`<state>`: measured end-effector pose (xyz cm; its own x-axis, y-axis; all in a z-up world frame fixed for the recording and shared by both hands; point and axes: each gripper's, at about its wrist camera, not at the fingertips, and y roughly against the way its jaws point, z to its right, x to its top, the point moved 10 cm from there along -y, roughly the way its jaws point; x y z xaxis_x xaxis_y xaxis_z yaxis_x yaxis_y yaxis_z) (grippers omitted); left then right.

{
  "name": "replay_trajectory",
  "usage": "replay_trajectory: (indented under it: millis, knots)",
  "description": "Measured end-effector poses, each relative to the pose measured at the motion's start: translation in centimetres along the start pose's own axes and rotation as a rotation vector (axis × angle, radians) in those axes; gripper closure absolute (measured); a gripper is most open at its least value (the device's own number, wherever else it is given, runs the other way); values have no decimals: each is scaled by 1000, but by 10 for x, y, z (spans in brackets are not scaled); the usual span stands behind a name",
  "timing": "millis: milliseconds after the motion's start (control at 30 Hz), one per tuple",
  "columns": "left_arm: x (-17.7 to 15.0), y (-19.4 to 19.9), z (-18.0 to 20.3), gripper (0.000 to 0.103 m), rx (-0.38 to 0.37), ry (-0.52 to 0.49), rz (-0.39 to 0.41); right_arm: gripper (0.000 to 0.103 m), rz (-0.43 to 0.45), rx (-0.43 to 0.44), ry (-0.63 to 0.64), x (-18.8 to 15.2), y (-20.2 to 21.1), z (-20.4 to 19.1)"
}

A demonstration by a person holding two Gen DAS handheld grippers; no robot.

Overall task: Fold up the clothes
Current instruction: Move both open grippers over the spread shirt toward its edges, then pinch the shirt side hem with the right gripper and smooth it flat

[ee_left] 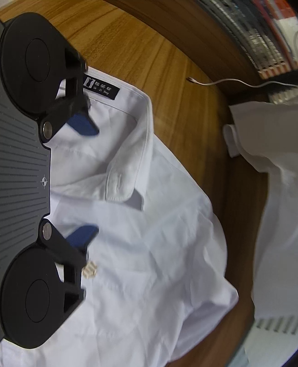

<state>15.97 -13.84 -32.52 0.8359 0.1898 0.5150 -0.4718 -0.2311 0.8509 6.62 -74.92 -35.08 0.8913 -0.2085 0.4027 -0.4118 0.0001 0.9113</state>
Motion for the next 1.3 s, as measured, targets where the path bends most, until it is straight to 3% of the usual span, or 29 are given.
replay_trajectory:
  millis: [33, 100, 200, 367, 500, 667, 800, 833, 900, 967, 1000, 1167, 1300]
  knots:
    - [0, -3, -1, 45, -5, 10, -13, 102, 9, -3, 1, 2, 2, 0]
    - [3, -3, -2, 78, -33, 33, -16, 102, 33, -7, 4, 9, 8, 1]
    - [11, 6, -3, 92, -57, 63, 6, 102, 70, -21, 21, 23, 17, -1]
    - [34, 38, -8, 97, -93, 104, 64, 102, 104, -39, 35, 45, 26, 1]
    - [43, 65, -14, 98, -113, 117, 80, 102, 120, -61, 47, 56, 32, 6]
    - [17, 69, -14, 97, -109, 88, 10, 102, 122, -90, 50, 56, 43, 16]
    - [-13, 53, -7, 91, -115, 32, -27, 102, 77, -100, 65, 43, 32, 23]
    - [-17, 52, -5, 87, -117, 14, -20, 102, 61, -100, 70, 38, 27, 24]
    - [-25, 55, 0, 55, -125, -42, -1, 102, 38, -103, 79, 30, 20, 25]
    - [-31, 64, 4, 37, -130, -101, 33, 102, 26, -105, 82, 24, 15, 25]
    - [-34, 67, 7, 34, -138, -130, 44, 102, 24, -106, 81, 22, 14, 25]
    - [-55, 51, 15, 34, -83, -261, -19, 102, 16, -112, 93, 18, 9, 22]
    - [-62, 28, 7, 50, 43, -310, -44, 102, 24, -117, 107, 20, 11, 20]
